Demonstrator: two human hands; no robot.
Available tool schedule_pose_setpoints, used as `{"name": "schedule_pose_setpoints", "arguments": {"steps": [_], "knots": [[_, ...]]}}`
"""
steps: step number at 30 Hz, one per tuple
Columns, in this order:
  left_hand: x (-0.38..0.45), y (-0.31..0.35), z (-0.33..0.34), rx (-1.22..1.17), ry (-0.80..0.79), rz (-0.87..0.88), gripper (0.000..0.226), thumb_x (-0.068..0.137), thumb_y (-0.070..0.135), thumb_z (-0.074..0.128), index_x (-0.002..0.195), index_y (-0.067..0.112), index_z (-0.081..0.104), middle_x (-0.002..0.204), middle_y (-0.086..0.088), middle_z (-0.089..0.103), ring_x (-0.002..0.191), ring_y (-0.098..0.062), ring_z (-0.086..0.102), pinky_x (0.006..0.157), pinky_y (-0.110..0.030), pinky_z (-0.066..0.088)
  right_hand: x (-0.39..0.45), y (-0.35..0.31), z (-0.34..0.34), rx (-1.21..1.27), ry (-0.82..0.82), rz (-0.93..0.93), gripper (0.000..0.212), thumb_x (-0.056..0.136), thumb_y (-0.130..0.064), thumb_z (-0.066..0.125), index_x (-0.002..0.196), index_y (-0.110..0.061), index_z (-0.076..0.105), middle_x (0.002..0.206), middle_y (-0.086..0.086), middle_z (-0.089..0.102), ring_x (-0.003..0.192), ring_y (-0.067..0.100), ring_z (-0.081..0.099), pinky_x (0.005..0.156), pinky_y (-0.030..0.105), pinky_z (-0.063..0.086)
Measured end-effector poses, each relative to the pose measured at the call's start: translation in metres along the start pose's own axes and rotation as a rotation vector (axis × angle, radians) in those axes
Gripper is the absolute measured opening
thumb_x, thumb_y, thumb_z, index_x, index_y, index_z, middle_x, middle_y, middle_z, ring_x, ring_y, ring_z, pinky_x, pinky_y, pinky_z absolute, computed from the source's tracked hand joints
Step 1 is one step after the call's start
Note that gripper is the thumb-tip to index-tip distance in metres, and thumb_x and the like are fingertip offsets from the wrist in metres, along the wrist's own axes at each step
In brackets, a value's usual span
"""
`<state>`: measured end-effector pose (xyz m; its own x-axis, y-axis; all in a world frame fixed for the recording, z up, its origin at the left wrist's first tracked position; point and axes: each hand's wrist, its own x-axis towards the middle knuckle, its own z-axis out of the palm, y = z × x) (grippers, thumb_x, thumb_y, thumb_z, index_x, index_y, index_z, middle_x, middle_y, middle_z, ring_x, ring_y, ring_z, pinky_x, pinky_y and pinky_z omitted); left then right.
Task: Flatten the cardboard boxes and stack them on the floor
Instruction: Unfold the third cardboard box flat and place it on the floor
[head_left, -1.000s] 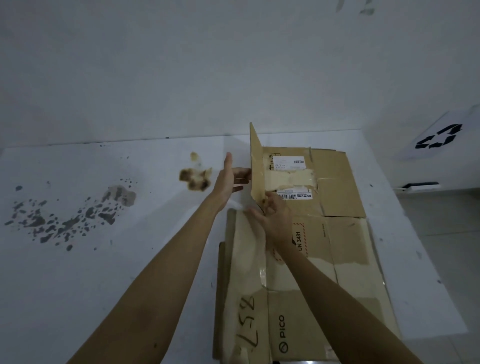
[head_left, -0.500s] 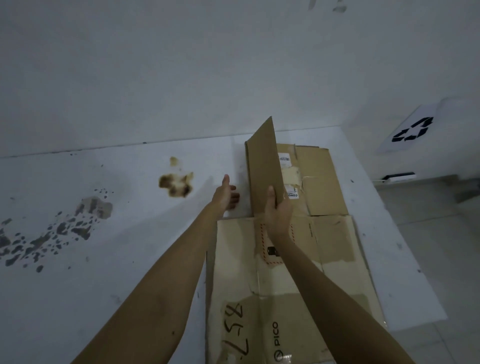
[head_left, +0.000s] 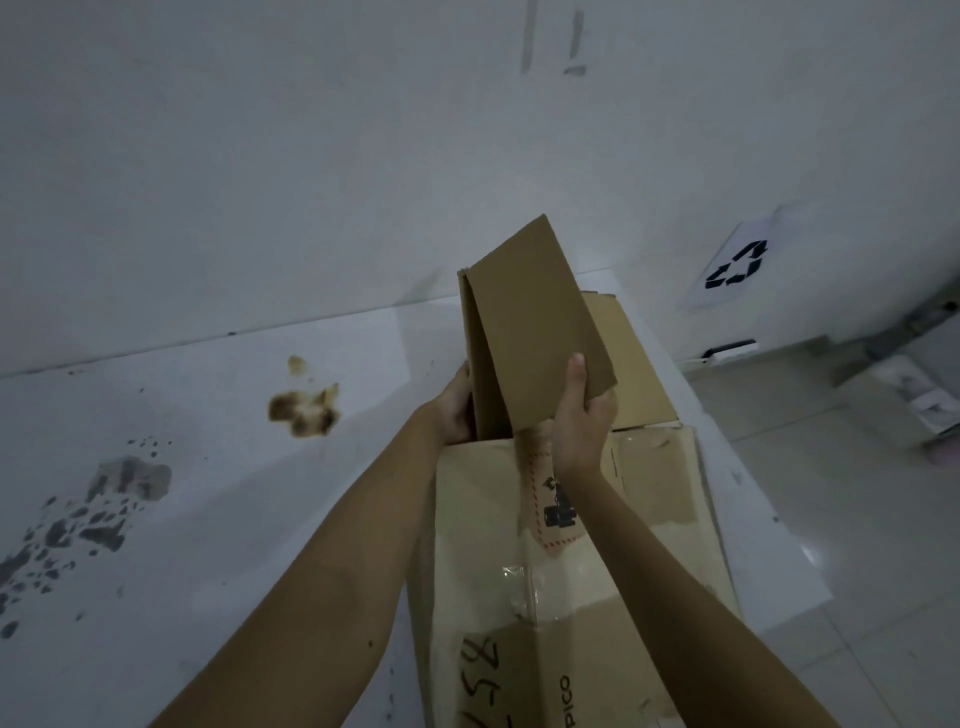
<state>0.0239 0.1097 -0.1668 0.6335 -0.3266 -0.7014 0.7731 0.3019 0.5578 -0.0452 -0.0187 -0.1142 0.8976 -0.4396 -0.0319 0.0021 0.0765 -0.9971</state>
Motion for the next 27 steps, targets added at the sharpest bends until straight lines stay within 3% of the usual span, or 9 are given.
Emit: {"name": "schedule_pose_setpoints", "arguments": {"steps": [4, 6, 8, 10, 13, 16, 20, 24, 27], "knots": [[0.002, 0.003, 0.001, -0.069, 0.043, -0.029, 0.077, 0.083, 0.073, 0.046, 0.122, 0.009, 0.063, 0.103, -0.014, 0.071, 0.099, -0.03, 0.066, 0.085, -0.039, 0.054, 0.004, -0.02, -0.015, 0.088, 0.089, 0.0, 0.035, 0.097, -0.04, 0.049, 0.122, -0.016, 0.053, 0.109, -0.003, 0.062, 0.099, 0.01, 0.062, 0.077, 0.021, 0.052], [-0.003, 0.004, 0.007, -0.002, 0.052, -0.034, 0.084, 0.075, 0.076, 0.054, 0.121, 0.006, 0.061, 0.11, -0.015, 0.068, 0.104, -0.031, 0.063, 0.088, -0.039, 0.054, 0.004, -0.028, -0.021, 0.086, 0.117, -0.031, 0.018, 0.098, -0.039, 0.048, 0.109, -0.026, 0.054, 0.101, -0.01, 0.061, 0.091, 0.001, 0.062, 0.072, 0.015, 0.05], [-0.008, 0.004, 0.011, 0.045, 0.1, -0.009, 0.092, 0.07, 0.077, 0.06, 0.126, 0.003, 0.053, 0.122, -0.014, 0.061, 0.11, -0.03, 0.059, 0.087, -0.038, 0.054, 0.004, -0.034, -0.025, 0.022, 0.13, -0.096, 0.022, 0.099, -0.037, 0.047, 0.109, -0.02, 0.057, 0.096, -0.01, 0.062, 0.082, -0.006, 0.063, 0.066, 0.011, 0.049], [-0.012, 0.008, 0.008, 0.093, 0.207, 0.11, 0.088, 0.075, 0.065, 0.067, 0.134, 0.004, 0.046, 0.13, -0.01, 0.055, 0.115, -0.027, 0.056, 0.088, -0.037, 0.053, 0.008, -0.035, -0.025, -0.042, 0.153, -0.156, 0.023, 0.1, -0.031, 0.047, 0.109, -0.013, 0.057, 0.092, -0.007, 0.063, 0.076, -0.011, 0.062, 0.063, 0.01, 0.049], [-0.015, 0.018, -0.006, 0.231, 0.39, 0.32, 0.072, 0.079, 0.041, 0.075, 0.131, -0.001, 0.049, 0.128, -0.009, 0.058, 0.109, -0.026, 0.059, 0.088, -0.036, 0.052, 0.01, -0.033, -0.019, -0.111, 0.157, -0.21, 0.03, 0.1, -0.035, 0.047, 0.114, -0.01, 0.056, 0.099, -0.002, 0.064, 0.086, -0.001, 0.063, 0.075, 0.019, 0.054], [-0.026, 0.025, -0.022, 0.35, 0.481, 0.35, 0.049, 0.089, 0.027, 0.066, 0.129, 0.003, 0.051, 0.127, -0.013, 0.058, 0.104, -0.026, 0.059, 0.086, -0.035, 0.051, 0.005, -0.028, -0.011, -0.193, 0.112, -0.223, 0.024, 0.101, -0.032, 0.043, 0.103, -0.013, 0.058, 0.081, -0.009, 0.058, 0.071, 0.0, 0.056, 0.073, 0.023, 0.051], [-0.045, 0.025, -0.05, 0.25, 0.48, 0.341, 0.013, 0.096, 0.01, 0.05, 0.099, 0.01, 0.062, 0.104, -0.01, 0.062, 0.078, -0.018, 0.057, 0.064, -0.029, 0.05, 0.007, -0.007, 0.006, -0.466, -0.046, -0.209, 0.08, 0.09, -0.069, 0.024, 0.125, -0.005, 0.057, 0.085, 0.002, 0.06, 0.076, 0.017, 0.058, 0.074, 0.039, 0.052], [-0.055, 0.015, -0.077, 0.251, 0.558, 0.391, 0.022, 0.097, 0.005, 0.048, 0.08, 0.016, 0.057, 0.091, -0.008, 0.062, 0.076, -0.019, 0.057, 0.061, -0.028, 0.05, -0.005, 0.005, 0.03, -0.701, -0.328, -0.254, 0.05, 0.103, -0.04, 0.028, 0.144, -0.014, 0.038, 0.1, 0.008, 0.064, 0.088, 0.025, 0.065, 0.079, 0.039, 0.054], [-0.061, 0.001, -0.096, 0.162, 0.613, 0.382, 0.022, 0.097, 0.006, 0.048, 0.08, 0.017, 0.054, 0.081, -0.005, 0.059, 0.068, -0.016, 0.053, 0.061, -0.028, 0.044, -0.021, 0.026, 0.052, -0.754, -0.61, -0.253, 0.055, 0.103, -0.039, 0.027, 0.154, -0.024, 0.012, 0.135, 0.015, 0.053, 0.118, 0.031, 0.056, 0.099, 0.046, 0.047]]}}
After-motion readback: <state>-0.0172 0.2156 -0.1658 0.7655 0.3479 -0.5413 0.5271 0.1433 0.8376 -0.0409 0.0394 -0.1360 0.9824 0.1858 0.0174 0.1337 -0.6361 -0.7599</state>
